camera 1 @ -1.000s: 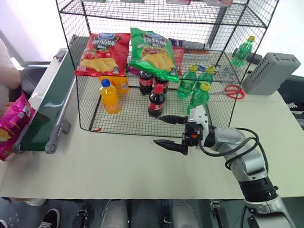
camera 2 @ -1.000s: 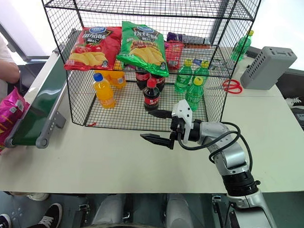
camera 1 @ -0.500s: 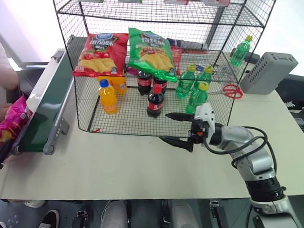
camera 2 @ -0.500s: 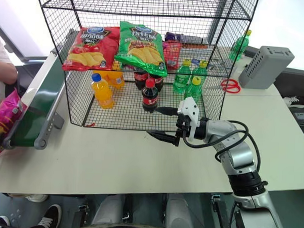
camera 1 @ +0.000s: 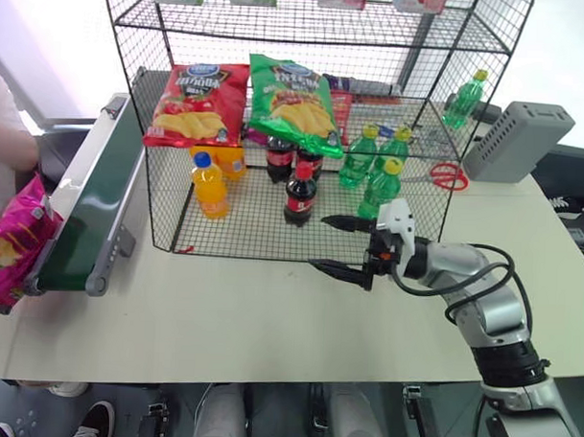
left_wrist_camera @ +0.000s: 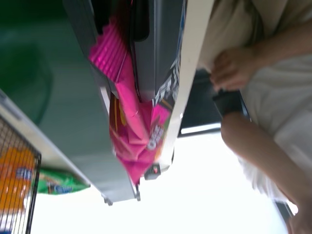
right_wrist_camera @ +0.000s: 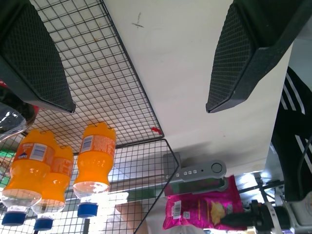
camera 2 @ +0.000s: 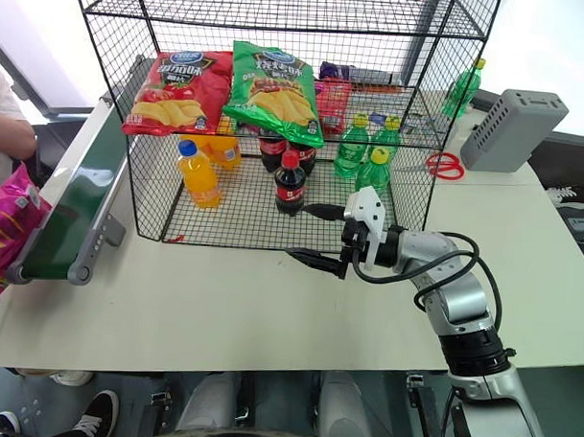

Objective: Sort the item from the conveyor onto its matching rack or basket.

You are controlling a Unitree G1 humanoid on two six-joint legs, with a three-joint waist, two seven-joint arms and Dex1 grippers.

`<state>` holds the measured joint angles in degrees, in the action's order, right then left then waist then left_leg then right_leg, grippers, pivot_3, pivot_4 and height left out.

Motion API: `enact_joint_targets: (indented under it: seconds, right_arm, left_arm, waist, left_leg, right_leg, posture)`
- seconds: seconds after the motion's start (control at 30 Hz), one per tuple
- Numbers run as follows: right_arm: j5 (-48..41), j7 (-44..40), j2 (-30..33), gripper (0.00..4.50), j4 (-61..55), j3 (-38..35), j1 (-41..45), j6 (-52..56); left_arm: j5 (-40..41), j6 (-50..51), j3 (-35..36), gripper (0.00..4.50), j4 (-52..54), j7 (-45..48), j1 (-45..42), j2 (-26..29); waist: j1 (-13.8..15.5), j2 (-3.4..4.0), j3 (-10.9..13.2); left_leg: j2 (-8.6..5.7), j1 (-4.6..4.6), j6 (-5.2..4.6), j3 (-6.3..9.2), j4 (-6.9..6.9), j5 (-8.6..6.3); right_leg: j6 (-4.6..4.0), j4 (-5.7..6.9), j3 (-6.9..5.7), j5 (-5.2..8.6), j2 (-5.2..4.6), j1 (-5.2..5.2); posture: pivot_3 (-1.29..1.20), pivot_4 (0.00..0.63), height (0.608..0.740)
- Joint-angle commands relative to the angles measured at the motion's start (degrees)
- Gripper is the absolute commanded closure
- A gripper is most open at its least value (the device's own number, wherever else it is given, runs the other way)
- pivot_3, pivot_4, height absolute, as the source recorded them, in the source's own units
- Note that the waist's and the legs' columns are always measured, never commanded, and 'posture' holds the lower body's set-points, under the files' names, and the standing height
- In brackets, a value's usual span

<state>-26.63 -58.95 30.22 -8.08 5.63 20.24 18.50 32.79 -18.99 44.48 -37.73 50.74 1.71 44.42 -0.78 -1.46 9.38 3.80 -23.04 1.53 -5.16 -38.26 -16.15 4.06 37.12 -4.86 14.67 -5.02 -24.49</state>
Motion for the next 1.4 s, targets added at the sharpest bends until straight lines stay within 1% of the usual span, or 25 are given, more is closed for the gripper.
enact_joint_targets:
  seconds: [0.03,0.13,0.27,0.37,0.43,0.53,0.6,0.63,0.67,0.7,0.77,0.8,0.87,0.93,0.97,1.03,1.13,1.17,1.27,1.3,1.33,1.4]
  right_arm:
    - [-0.3,0.1,-0.5,0.00,-0.7,-1.1,0.4,-1.3]
    - [0.1,0.1,-0.9,0.00,-0.2,-0.9,0.4,-2.0]
    - [0.5,-0.5,-1.2,0.00,1.1,-0.9,0.7,-3.0]
    - [0.6,-0.7,-1.4,0.00,1.6,-0.8,0.8,-3.6]
    - [0.8,-0.7,-1.6,0.00,1.9,-0.7,0.8,-4.1]
    - [1.3,-1.0,-1.3,0.00,2.3,-1.0,0.5,-4.6]
    - [1.1,-1.3,-0.9,0.00,2.5,-1.6,0.4,-4.4]
    - [0.7,-1.4,-0.7,0.00,2.3,-1.9,0.2,-4.1]
    - [0.0,-1.5,-0.6,0.00,2.0,-2.2,0.1,-3.4]
    - [-0.5,-1.6,-0.6,0.00,1.7,-2.5,0.1,-2.8]
    - [-0.3,-1.7,-0.4,0.00,1.6,-2.5,-0.1,-3.0]
    - [-0.3,-1.8,-0.4,0.00,1.6,-2.6,-0.2,-3.1]
    - [-0.2,-1.9,-0.4,0.00,1.6,-2.5,-0.6,-3.3]
    - [-0.5,-2.1,-0.5,0.00,1.3,-2.3,-0.6,-2.7]
    - [-0.7,-2.2,-0.6,0.00,1.2,-2.3,-0.6,-2.3]
    - [-0.7,-2.4,-0.8,0.00,1.0,-1.9,-0.4,-2.2]
    - [-2.7,-2.6,-1.2,0.00,0.0,-2.0,-0.2,0.6]
    - [-5.3,-3.0,-0.8,0.00,-0.9,-2.5,-0.4,3.8]
    - [-12.9,-3.3,0.2,0.00,-3.2,-4.3,-1.0,13.0]
    - [-18.0,-3.0,0.9,0.00,-4.2,-5.5,-1.1,18.6]
    - [-20.3,-3.7,1.7,0.00,-5.3,-6.0,-1.8,20.9]
    - [-22.0,-4.5,3.2,0.00,-6.9,-5.9,-3.2,23.5]
  left_arm:
    - [3.3,3.4,4.0,4.42,11.1,-2.1,1.4,2.4]
    - [5.3,7.3,5.2,4.42,18.4,-2.0,2.6,3.4]
    - [7.1,11.2,6.2,4.42,23.3,-2.0,1.8,4.7]
    - [7.7,13.4,4.5,4.42,26.8,-1.8,0.1,4.7]
    - [6.8,13.5,2.3,4.42,28.0,-0.5,-0.7,3.8]
    - [8.9,16.3,-0.8,4.42,32.1,1.4,-1.2,1.8]
    - [12.9,21.2,-1.1,4.42,36.0,2.6,-1.1,2.2]
    - [16.9,26.1,-1.1,4.42,38.8,3.1,-0.4,2.5]
    - [19.2,29.4,-1.2,4.42,41.2,3.7,0.5,2.9]
    - [20.5,31.6,-1.1,4.42,42.7,4.0,1.1,3.0]
    - [25.7,38.0,0.5,4.42,46.2,3.1,2.1,4.0]
    - [26.9,39.7,1.3,4.42,47.9,3.0,2.3,4.8]
    - [33.5,45.3,3.8,4.42,50.9,0.3,1.4,6.8]
    - [45.0,55.0,7.8,4.42,51.9,-1.4,2.4,10.3]
    - [49.1,58.5,9.2,4.42,51.8,-2.2,2.9,11.4]
    - [52.2,63.0,10.9,4.42,51.2,-1.7,4.5,12.4]
    - [55.6,68.4,12.2,4.42,52.3,-1.1,8.2,12.1]
    - [59.4,71.2,12.2,4.42,53.3,-1.4,10.0,12.2]
    - [63.4,73.8,10.9,4.42,56.5,-1.4,11.2,11.3]
    - [65.9,73.4,9.0,4.42,57.4,-3.2,10.1,10.5]
    - [69.1,72.7,6.4,4.42,58.2,-5.4,8.6,9.5]
    - [72.7,72.3,1.2,4.42,60.3,-8.0,6.2,7.9]
  waist:
    - [0.0,0.00,0.0]
    - [0.0,0.02,0.0]
    - [0.0,0.03,0.0]
    - [0.0,0.03,0.0]
    - [0.1,0.03,0.0]
    - [0.1,0.06,0.0]
    - [0.0,0.04,0.0]
    - [0.0,0.03,0.0]
    - [0.0,0.03,0.0]
    - [-0.1,0.03,0.0]
    - [-0.1,0.06,0.1]
    - [-0.1,0.06,0.1]
    - [-0.1,0.04,0.1]
    - [0.0,0.03,0.1]
    - [0.0,0.04,0.1]
    - [-0.1,0.17,0.1]
    - [-0.2,0.39,0.2]
    - [-0.2,0.38,0.2]
    - [0.0,0.35,0.2]
    - [0.2,0.33,0.2]
    - [0.3,0.35,0.2]
    - [0.8,0.39,0.2]
  left_leg:
    - [0.00,0.00,0.00,0.01,0.00,0.00]
    - [0.00,0.00,0.00,0.02,0.00,0.00]
    - [0.00,0.00,0.01,0.02,0.00,0.01]
    - [-0.01,0.00,0.02,0.01,0.00,0.01]
    - [-0.02,0.00,0.02,0.01,0.00,0.01]
    - [-0.03,0.00,0.04,-0.01,0.00,0.02]
    - [-0.03,0.00,0.05,0.00,0.00,0.03]
    - [-0.02,-0.01,0.06,0.02,0.00,0.03]
    - [-0.02,-0.02,0.07,0.04,0.00,0.04]
    - [-0.01,-0.02,0.07,0.04,0.00,0.04]
    - [-0.01,-0.01,0.08,0.06,0.00,0.04]
    - [-0.01,-0.01,0.08,0.08,0.00,0.05]
    - [-0.01,0.00,0.09,0.10,0.01,0.06]
    - [-0.01,-0.01,0.11,0.17,0.00,0.07]
    - [-0.01,-0.02,0.12,0.24,0.00,0.07]
    - [-0.02,0.00,0.12,0.30,0.01,0.07]
    - [-0.04,0.08,0.12,0.26,0.03,0.07]
    - [-0.03,0.08,0.12,0.26,0.04,0.07]
    - [-0.01,0.07,0.15,0.29,0.04,0.08]
    - [-0.01,0.07,0.15,0.31,0.03,0.08]
    - [-0.02,0.07,0.15,0.33,0.03,0.08]
    - [-0.11,0.11,0.15,0.38,0.02,0.09]
  right_leg:
    - [0.00,0.00,0.00,0.00,0.00,0.00]
    - [0.00,0.00,0.00,0.00,0.00,0.00]
    - [0.00,0.00,0.00,0.00,0.01,0.00]
    - [0.00,0.00,0.00,0.00,0.02,0.00]
    - [0.00,0.00,0.00,0.00,0.02,0.00]
    - [0.00,0.00,0.01,0.00,0.01,0.01]
    - [0.00,0.00,0.01,0.00,0.02,0.01]
    - [0.00,0.00,0.01,0.00,0.04,0.00]
    - [0.00,0.00,0.01,0.00,0.05,0.00]
    - [0.00,0.00,0.02,0.00,0.04,0.00]
    - [0.00,0.00,0.02,0.00,0.04,0.00]
    - [0.00,0.01,0.02,0.00,0.05,0.00]
    - [0.00,0.02,0.02,0.00,0.06,0.00]
    - [0.00,0.02,0.02,0.00,0.07,0.01]
    - [0.00,0.02,0.02,0.00,0.06,0.01]
    - [0.00,0.01,0.05,0.00,0.03,0.01]
    - [-0.01,0.02,0.07,0.01,0.05,0.03]
    - [-0.02,0.03,0.07,0.01,0.07,0.02]
    - [-0.07,0.05,0.07,0.04,0.11,0.03]
    - [-0.07,0.04,0.07,0.04,0.09,0.03]
    - [-0.08,0.03,0.07,0.05,0.08,0.07]
    - [-0.09,0.03,0.07,0.05,-0.02,0.15]
  posture:
    - [0.00,0.150,0.740]
    - [0.00,0.150,0.740]
    - [0.00,0.150,0.740]
    - [0.00,0.150,0.740]
    - [0.00,0.150,0.740]
    - [0.00,0.150,0.740]
    - [0.00,0.150,0.740]
    - [0.00,0.150,0.740]
    - [0.00,0.150,0.740]
    - [0.00,0.150,0.740]
    - [0.00,0.150,0.740]
    - [0.00,0.150,0.740]
    - [0.00,0.150,0.740]
    - [0.00,0.150,0.740]
    - [0.00,0.150,0.740]
    - [0.00,0.150,0.740]
    - [0.00,0.150,0.740]
    - [0.00,0.150,0.740]
    - [0.00,0.150,0.740]
    - [0.00,0.150,0.740]
    - [0.00,0.150,0.740]
    - [0.00,0.150,0.740]
